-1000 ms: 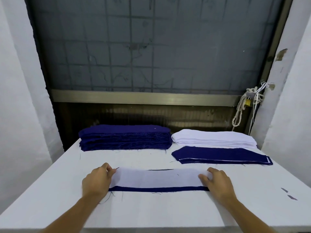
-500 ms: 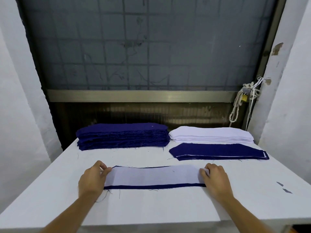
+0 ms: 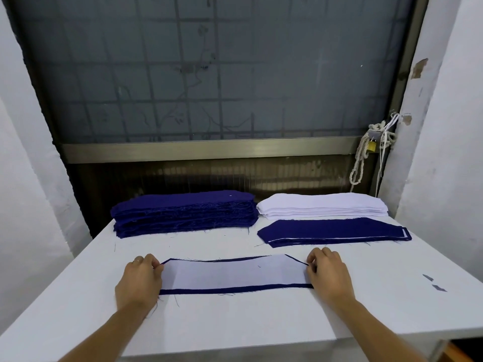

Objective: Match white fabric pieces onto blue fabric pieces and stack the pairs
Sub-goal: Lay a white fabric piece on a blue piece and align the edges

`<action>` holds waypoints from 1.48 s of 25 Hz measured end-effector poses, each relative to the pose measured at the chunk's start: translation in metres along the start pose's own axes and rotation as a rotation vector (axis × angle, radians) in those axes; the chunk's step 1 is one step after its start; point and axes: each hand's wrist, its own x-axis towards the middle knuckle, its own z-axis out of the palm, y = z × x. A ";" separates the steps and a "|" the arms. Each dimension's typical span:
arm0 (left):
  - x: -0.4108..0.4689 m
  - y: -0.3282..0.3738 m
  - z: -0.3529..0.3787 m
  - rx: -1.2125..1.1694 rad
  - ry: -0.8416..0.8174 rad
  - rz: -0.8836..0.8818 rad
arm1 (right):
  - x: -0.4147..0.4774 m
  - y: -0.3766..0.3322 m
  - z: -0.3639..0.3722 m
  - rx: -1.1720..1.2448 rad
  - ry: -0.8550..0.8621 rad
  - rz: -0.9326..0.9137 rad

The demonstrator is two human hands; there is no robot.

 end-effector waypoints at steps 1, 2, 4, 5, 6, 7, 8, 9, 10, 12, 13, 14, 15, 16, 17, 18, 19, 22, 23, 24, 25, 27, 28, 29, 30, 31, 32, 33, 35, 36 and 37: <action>0.000 0.001 0.000 0.027 -0.004 0.005 | 0.002 0.000 0.000 -0.027 -0.013 0.000; 0.002 0.001 -0.001 0.071 -0.004 0.024 | 0.004 0.001 0.000 -0.056 -0.024 0.000; 0.009 0.005 -0.003 0.199 0.006 0.094 | 0.012 0.002 -0.002 -0.092 -0.029 -0.003; 0.016 0.011 -0.006 0.239 0.014 0.127 | 0.017 0.003 -0.003 -0.093 -0.024 -0.009; 0.024 0.019 -0.009 0.241 0.024 0.157 | 0.024 0.004 -0.005 -0.093 -0.018 -0.017; 0.033 0.031 -0.012 0.210 0.032 0.192 | 0.032 0.005 -0.007 -0.096 -0.009 -0.027; 0.042 0.047 -0.015 0.155 0.037 0.233 | 0.042 0.005 -0.010 -0.098 0.000 -0.036; 0.050 0.064 -0.017 0.091 0.034 0.277 | 0.052 0.005 -0.013 -0.096 0.012 -0.043; 0.060 0.085 -0.017 0.025 0.021 0.320 | 0.065 0.006 -0.016 -0.089 0.024 -0.048; 0.077 0.133 -0.013 -0.098 -0.032 0.379 | 0.093 0.009 -0.022 -0.066 0.046 -0.052; 0.086 0.158 -0.009 -0.144 -0.072 0.396 | 0.108 0.011 -0.024 -0.059 0.058 -0.052; 0.094 0.183 -0.002 -0.178 -0.118 0.407 | 0.124 0.014 -0.025 -0.059 0.070 -0.053; 0.102 0.208 0.007 -0.202 -0.167 0.415 | 0.140 0.018 -0.025 -0.066 0.080 -0.054; 0.109 0.230 0.017 -0.219 -0.216 0.420 | 0.154 0.021 -0.024 -0.072 0.084 -0.052; 0.114 0.250 0.028 -0.231 -0.264 0.424 | 0.167 0.025 -0.023 -0.076 0.081 -0.049; 0.121 0.269 0.042 -0.235 -0.305 0.426 | 0.182 0.030 -0.020 -0.077 0.075 -0.045; 0.128 0.286 0.057 -0.232 -0.340 0.424 | 0.196 0.034 -0.014 -0.073 0.067 -0.037; 0.147 0.323 0.103 -0.189 -0.425 0.401 | 0.231 0.046 0.004 -0.051 0.042 -0.018; 0.151 0.332 0.118 -0.156 -0.443 0.395 | 0.241 0.049 0.011 -0.042 0.038 -0.025; 0.155 0.339 0.131 -0.113 -0.454 0.389 | 0.251 0.052 0.017 -0.031 0.032 -0.031; 0.157 0.343 0.140 -0.073 -0.458 0.376 | 0.258 0.053 0.022 -0.016 0.018 -0.033; 0.160 0.348 0.156 -0.050 -0.449 0.342 | 0.270 0.056 0.032 0.009 -0.008 -0.031; 0.162 0.350 0.162 -0.071 -0.445 0.320 | 0.274 0.058 0.038 0.012 -0.011 -0.033; 0.165 0.351 0.167 -0.104 -0.454 0.294 | 0.276 0.059 0.043 0.003 -0.010 -0.040; 0.168 0.351 0.170 -0.138 -0.477 0.270 | 0.277 0.060 0.047 -0.012 -0.005 -0.048; 0.170 0.352 0.173 -0.158 -0.509 0.257 | 0.277 0.061 0.051 -0.025 0.002 -0.052; 0.171 0.353 0.174 -0.157 -0.539 0.266 | 0.277 0.061 0.053 -0.033 0.008 -0.049; 0.171 0.354 0.174 -0.130 -0.551 0.299 | 0.276 0.062 0.055 -0.035 0.014 -0.042; 0.168 0.355 0.172 0.016 -0.496 0.450 | 0.274 0.061 0.056 -0.039 0.022 -0.032; 0.165 0.355 0.170 0.099 -0.443 0.537 | 0.274 0.060 0.057 -0.041 0.025 -0.032; 0.163 0.354 0.168 0.148 -0.400 0.607 | 0.274 0.059 0.057 -0.045 0.029 -0.039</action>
